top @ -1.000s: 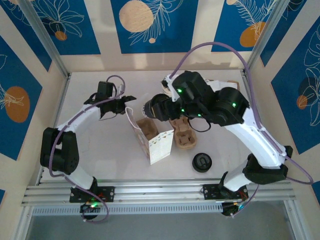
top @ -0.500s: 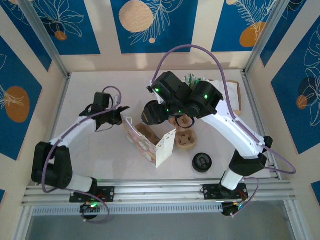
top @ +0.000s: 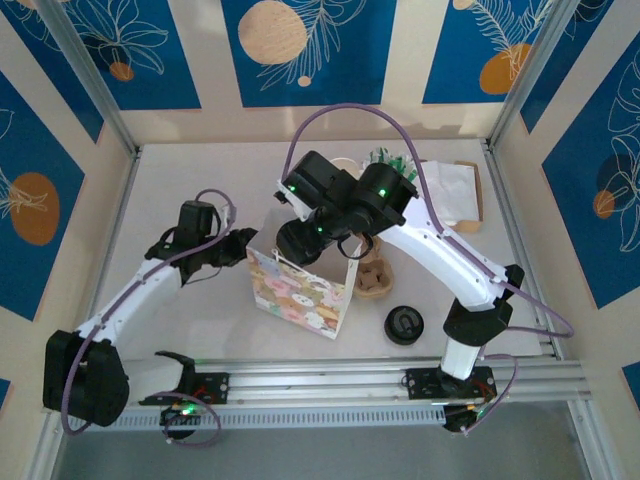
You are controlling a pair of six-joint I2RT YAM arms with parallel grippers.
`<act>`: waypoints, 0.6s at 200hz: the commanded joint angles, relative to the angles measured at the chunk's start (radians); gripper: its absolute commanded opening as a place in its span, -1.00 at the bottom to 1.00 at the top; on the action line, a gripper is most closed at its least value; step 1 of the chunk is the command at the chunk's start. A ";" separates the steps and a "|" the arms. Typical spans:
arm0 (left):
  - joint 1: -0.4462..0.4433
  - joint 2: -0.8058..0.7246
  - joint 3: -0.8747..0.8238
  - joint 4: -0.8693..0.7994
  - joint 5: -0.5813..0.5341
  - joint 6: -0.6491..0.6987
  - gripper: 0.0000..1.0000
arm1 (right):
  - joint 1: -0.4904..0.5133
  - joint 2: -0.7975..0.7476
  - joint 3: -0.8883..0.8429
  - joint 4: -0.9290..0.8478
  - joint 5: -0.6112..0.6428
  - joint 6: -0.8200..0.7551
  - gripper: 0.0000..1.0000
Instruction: Pack the takeout coffee
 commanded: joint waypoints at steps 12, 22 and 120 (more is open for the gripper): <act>-0.008 -0.013 -0.013 -0.060 -0.050 0.026 -0.02 | 0.005 0.013 0.039 -0.035 -0.046 -0.066 0.24; -0.007 -0.010 -0.013 -0.064 -0.052 0.029 -0.02 | 0.004 0.022 0.044 -0.045 -0.049 -0.074 0.24; -0.008 -0.023 0.016 -0.129 -0.120 0.063 -0.02 | 0.035 -0.019 0.158 -0.087 0.121 -0.081 0.21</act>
